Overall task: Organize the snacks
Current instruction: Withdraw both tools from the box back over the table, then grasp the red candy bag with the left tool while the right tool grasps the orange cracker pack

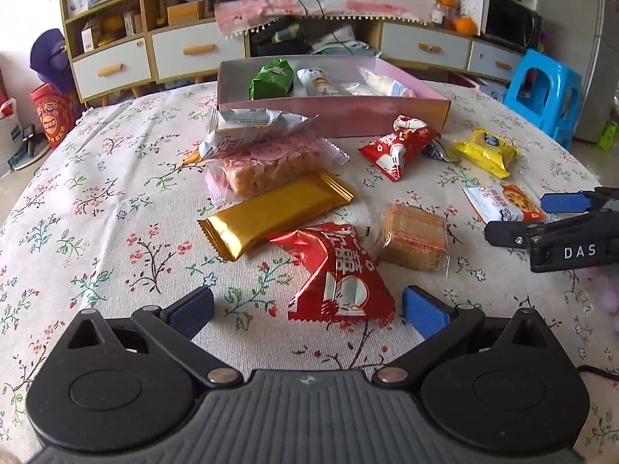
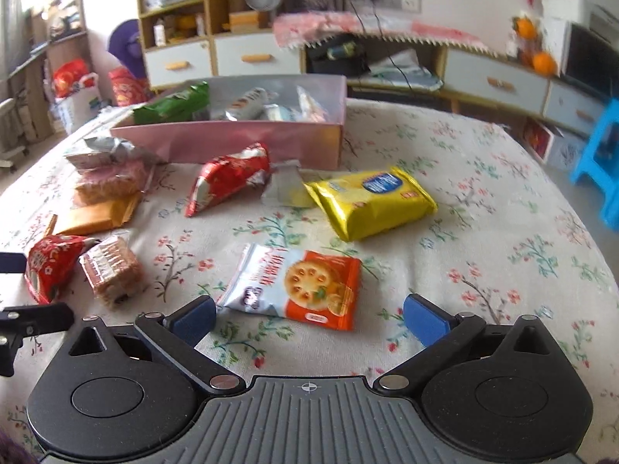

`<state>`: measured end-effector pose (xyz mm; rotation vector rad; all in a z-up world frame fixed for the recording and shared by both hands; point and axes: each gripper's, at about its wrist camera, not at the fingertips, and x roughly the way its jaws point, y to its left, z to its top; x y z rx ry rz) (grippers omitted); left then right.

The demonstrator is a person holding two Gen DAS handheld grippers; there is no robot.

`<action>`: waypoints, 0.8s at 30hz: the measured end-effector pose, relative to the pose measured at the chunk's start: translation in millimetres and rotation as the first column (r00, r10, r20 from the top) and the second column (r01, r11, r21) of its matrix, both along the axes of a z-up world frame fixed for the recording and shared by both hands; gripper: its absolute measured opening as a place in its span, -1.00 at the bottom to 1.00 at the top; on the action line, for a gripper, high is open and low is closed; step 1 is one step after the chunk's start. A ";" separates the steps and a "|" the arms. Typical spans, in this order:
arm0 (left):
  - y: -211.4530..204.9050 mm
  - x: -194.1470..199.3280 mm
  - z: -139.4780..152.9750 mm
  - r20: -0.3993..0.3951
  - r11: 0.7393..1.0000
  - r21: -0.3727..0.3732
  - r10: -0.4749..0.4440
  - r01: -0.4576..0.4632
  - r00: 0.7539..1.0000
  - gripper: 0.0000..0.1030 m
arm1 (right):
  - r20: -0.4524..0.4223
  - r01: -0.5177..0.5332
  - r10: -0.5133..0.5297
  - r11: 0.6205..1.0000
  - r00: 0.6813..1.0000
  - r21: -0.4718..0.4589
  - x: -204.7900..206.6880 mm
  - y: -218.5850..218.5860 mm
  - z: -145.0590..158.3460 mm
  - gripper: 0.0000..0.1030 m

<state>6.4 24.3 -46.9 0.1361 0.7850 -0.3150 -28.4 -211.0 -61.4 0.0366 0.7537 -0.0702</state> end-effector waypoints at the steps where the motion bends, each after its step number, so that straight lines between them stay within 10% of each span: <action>1: -0.4 0.6 0.3 -0.002 1.000 0.001 0.004 -0.004 1.000 1.00 | 0.006 -0.007 0.007 1.000 1.000 0.001 1.1 -0.3 -0.4 1.00; 8: -2.9 6.1 3.4 -0.030 1.000 0.011 0.001 -0.001 1.000 1.00 | -0.019 -0.026 0.026 1.000 0.999 0.001 11.1 0.4 1.0 1.00; 19: -15.4 -4.1 11.9 -0.003 0.995 0.030 -0.099 0.099 0.995 0.00 | -0.072 -0.031 0.032 0.999 0.997 0.006 17.2 -0.1 4.2 0.97; 24: -14.6 -3.4 13.1 -0.009 0.996 0.026 -0.086 0.086 0.996 -0.08 | -0.066 -0.052 0.052 0.999 0.996 0.008 15.6 3.3 7.3 0.80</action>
